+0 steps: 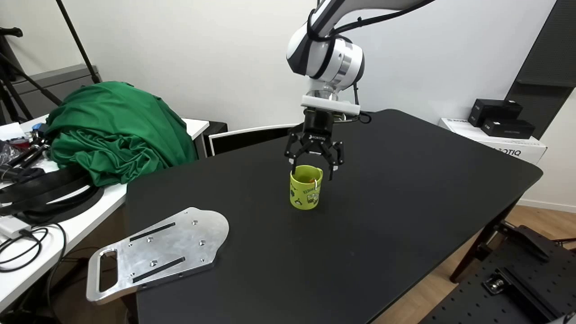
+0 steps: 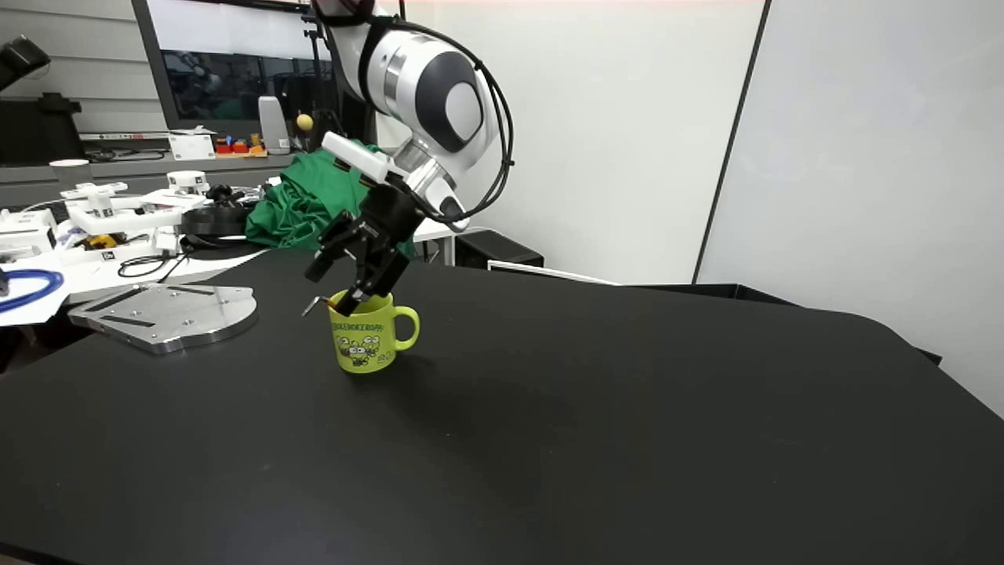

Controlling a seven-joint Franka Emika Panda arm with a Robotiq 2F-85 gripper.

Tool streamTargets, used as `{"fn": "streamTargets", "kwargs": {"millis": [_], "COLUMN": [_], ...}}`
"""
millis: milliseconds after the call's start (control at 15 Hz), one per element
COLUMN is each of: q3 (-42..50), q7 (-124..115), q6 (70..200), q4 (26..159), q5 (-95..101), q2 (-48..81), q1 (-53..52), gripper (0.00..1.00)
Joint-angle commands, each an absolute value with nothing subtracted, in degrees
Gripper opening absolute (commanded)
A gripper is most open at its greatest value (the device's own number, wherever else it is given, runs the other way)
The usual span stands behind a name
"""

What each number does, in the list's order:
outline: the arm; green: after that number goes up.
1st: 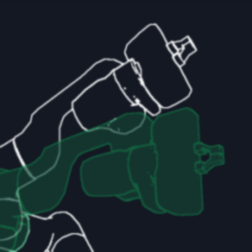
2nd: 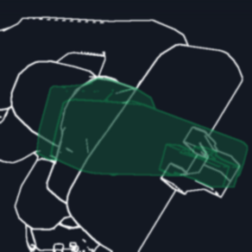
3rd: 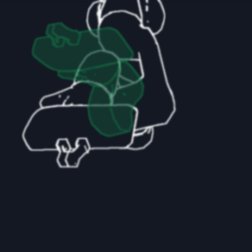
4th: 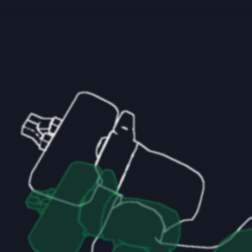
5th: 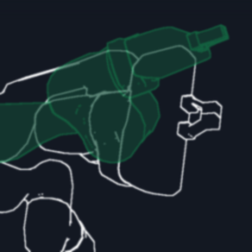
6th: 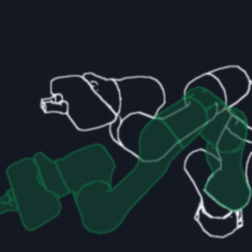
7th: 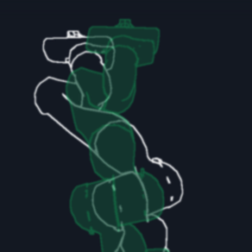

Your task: Remove the thing from the mug and put it on the table

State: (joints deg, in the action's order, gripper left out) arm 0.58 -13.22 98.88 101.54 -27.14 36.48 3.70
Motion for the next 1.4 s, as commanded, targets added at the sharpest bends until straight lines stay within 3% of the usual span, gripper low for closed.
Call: {"fn": "streamTargets", "kwargs": {"millis": [0,733,1333], "q3": [0.71,0.50,-1.58], "q7": [-14.23,-14.36,-13.41], "q6": [99.15,99.27,97.98], "q4": [101.27,101.65,104.31], "q5": [-27.86,-28.04,-31.96], "q2": [36.72,36.25,25.31], "q1": [3.48,3.15,2.32], "gripper": [0.74,0.00,0.02]}}
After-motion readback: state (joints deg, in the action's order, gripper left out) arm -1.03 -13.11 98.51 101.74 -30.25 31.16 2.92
